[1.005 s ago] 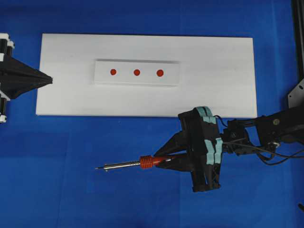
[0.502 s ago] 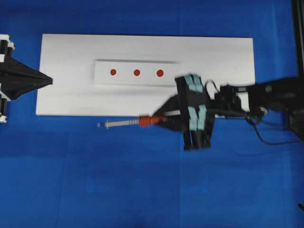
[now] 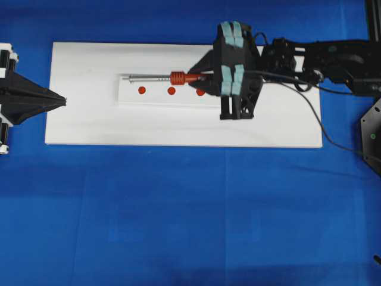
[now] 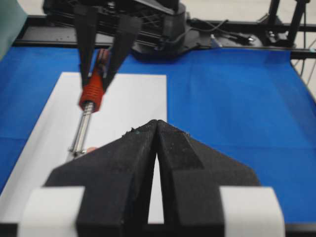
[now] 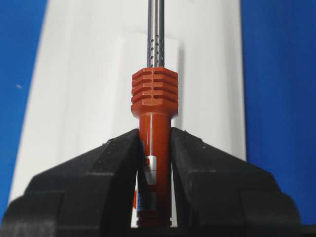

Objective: Touch the tip of the soldering iron to the mark.
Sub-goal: 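Lift the iron and carry it over the strip with red dots, then lower the iron tip onto the leftmost red dot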

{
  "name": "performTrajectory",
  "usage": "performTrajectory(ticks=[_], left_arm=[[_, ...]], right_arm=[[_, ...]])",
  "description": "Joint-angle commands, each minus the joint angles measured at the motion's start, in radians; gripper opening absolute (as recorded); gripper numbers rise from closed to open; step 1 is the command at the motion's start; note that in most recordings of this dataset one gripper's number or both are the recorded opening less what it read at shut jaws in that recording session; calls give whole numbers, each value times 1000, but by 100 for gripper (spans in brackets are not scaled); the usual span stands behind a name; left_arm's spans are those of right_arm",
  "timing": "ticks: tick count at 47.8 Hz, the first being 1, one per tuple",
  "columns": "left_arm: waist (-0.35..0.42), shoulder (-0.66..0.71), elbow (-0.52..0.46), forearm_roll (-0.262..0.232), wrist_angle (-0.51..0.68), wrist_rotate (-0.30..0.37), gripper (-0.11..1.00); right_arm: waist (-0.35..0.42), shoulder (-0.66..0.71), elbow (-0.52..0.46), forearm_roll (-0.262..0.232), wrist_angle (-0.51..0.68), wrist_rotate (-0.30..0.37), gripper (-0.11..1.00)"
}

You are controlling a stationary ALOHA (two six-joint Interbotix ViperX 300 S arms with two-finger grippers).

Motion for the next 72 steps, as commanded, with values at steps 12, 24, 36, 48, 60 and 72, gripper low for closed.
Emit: performTrajectory(ticks=[12,24,36,48,60,72], left_arm=[[0,6,-9,2,-9,-2,0],[0,6,-9,3,-9,-2,0],[0,8,-9,3,-9,-2,0],[0,6,-9,2,-12,-2,0],[0,6,-9,3,-12,-2,0],[0,5,-9,2,-12,-2,0]], right_arm=[[-14,0,-43,-3,26,-14,6],[-48,3,-49,-3,163,-2,6],[-74,2,-51,-9,245,-2,6],[-74,3,-49,-18,250,0,6],[-74,3,-51,-18,250,0,6],[-74,3,-51,-18,249,0,6]])
